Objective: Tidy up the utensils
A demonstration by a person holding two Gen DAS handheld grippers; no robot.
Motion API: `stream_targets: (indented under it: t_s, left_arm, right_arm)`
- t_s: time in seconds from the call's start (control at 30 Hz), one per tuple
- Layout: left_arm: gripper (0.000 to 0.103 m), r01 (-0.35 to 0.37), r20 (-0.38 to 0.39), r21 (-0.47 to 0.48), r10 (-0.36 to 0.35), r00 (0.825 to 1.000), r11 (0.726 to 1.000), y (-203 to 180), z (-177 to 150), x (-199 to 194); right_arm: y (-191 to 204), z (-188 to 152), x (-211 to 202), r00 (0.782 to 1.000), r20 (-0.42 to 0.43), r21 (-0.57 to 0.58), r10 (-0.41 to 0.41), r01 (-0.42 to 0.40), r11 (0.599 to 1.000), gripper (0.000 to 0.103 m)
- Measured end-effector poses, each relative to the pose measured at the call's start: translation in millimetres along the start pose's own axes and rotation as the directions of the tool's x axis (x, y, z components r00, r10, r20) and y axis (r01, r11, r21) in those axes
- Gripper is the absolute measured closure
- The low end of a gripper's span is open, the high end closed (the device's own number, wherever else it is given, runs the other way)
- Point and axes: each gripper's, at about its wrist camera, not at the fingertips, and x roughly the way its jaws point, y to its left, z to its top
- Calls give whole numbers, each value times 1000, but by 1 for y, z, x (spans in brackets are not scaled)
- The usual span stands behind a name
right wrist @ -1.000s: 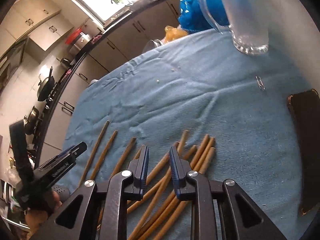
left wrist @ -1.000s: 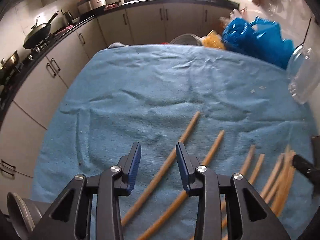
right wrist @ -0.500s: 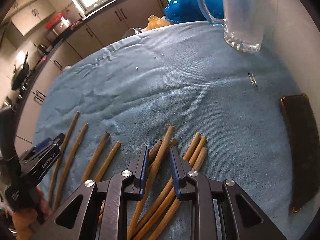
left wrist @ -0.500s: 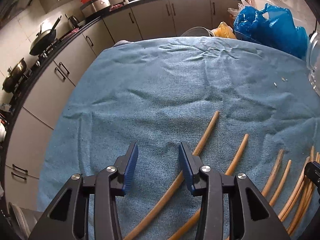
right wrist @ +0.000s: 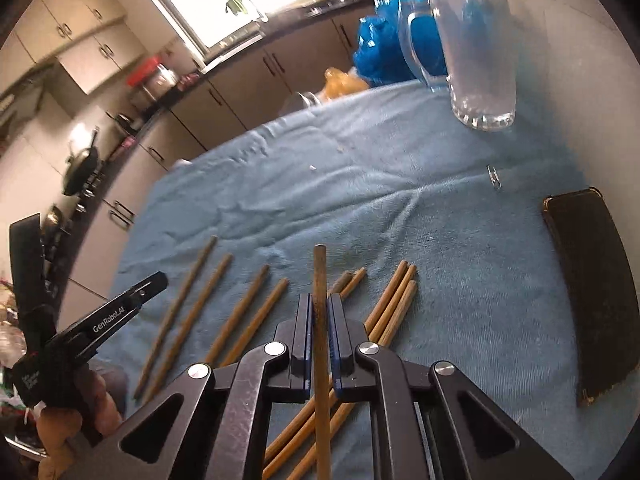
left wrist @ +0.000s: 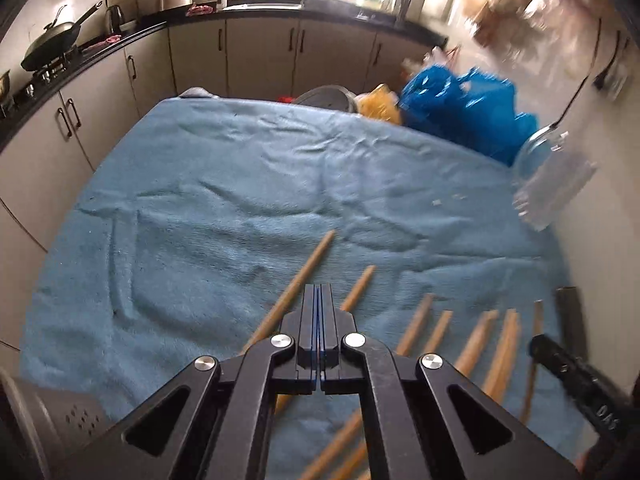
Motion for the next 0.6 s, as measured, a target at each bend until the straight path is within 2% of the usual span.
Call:
stream_targets:
  t_s: [0.13,0.2,0.23,0.3,0.37,0.4,0.43,0.5,0.6]
  left_arm:
    - [103,122,39,-31,-120,992,992,-1,-5,-29]
    - [103,181,53,-43,-179,982,983,1,-6,-39]
    - [103,179,53,-43,-177,983,983,2,-6,-41]
    - [103,121,58,-10,-120,991,993,2,-4,-40]
    - [93,43,11,42,-44,999,998,-2,-2,-24]
    - [75,9,-21,65,-7,1000,998,-3,-2,-12]
    - [63,-25,-44,86,29,999,996,-4,-3,-1]
    - [62,-105,-55,118,112,992,988,-2,-5,18]
    - [62,-146,-74,120,156,985,982,6,-4,36]
  right_arm:
    - [8,-9,-24,998,50,3,48,-48,999,96]
    - [11,-14,-34,996,69,-3,62,-62,998,96]
    - [13,-16,-38,995,74,-7,71,-71,997,96]
    - [15,-20,-43,994,73,-21,77,-76,997,96]
    - [16,-24,-43,994,64,-17,90,-89,996,95]
    - [14,-26,-41,993,55,-11,100,-99,995,95]
    - [13,-28,-39,993,49,-6,104,-104,995,95]
    - [10,-30,-32,992,37,3,117,-117,993,95]
    - [5,-32,-23,989,19,23,147,-148,989,95]
